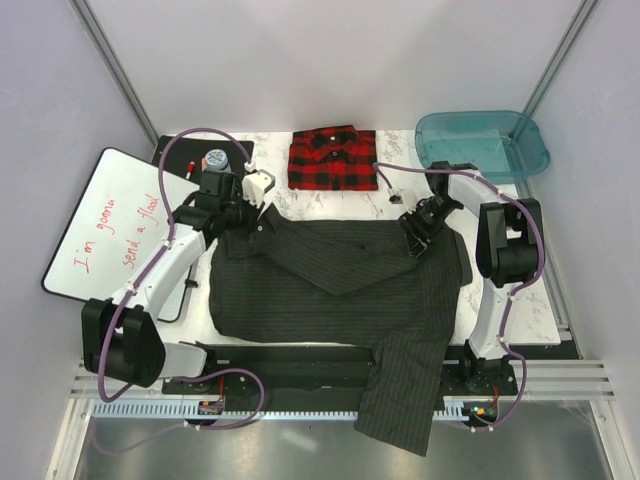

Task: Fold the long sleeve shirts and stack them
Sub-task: Fold the shirt

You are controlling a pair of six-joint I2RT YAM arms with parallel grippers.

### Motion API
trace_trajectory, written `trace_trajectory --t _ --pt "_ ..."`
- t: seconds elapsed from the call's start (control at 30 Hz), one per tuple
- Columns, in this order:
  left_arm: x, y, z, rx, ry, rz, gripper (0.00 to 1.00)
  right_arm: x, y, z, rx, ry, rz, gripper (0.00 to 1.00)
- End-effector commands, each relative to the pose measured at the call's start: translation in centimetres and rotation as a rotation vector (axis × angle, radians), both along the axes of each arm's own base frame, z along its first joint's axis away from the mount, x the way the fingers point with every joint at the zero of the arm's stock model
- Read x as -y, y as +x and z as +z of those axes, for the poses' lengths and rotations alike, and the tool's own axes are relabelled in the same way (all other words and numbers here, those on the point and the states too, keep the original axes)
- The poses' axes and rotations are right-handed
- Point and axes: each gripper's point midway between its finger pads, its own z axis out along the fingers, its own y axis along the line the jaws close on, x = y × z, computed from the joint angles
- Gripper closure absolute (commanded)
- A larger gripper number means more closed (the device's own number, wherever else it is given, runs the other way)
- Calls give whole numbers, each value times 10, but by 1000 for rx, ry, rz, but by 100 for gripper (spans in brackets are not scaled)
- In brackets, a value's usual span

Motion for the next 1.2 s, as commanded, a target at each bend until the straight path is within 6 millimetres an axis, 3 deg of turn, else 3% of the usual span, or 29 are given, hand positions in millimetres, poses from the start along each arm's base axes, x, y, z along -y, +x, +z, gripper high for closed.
trace_trajectory --t 0.0,0.2,0.33,0.47,0.6,0.77,0.87,0.9,0.97,1.0,1.17 --pt "0 -3 16 24 -60 26 98 -7 28 46 131 71 -1 43" --pt "-3 -4 30 73 -120 63 98 -7 30 54 145 79 29 36" --pt "-14 -6 17 74 -125 111 98 -12 34 60 158 110 51 32" --pt "-18 -13 0 41 -152 126 98 -21 25 64 135 168 93 31" --pt "-15 -17 -5 29 -183 117 98 -26 8 41 65 166 140 33" --pt "-13 -16 6 51 -201 108 98 -24 4 18 25 140 152 35" --pt "-13 -16 18 93 -197 88 98 -23 6 13 24 134 158 48" --pt "-14 -15 21 107 -193 85 98 -24 6 15 32 140 162 63" --pt "-16 -14 26 122 -191 91 98 -25 8 18 44 143 169 79" --pt "-17 -14 26 123 -189 95 98 -24 10 22 59 142 168 98" --pt "-37 -5 14 151 -145 175 98 -23 27 45 130 156 130 100"
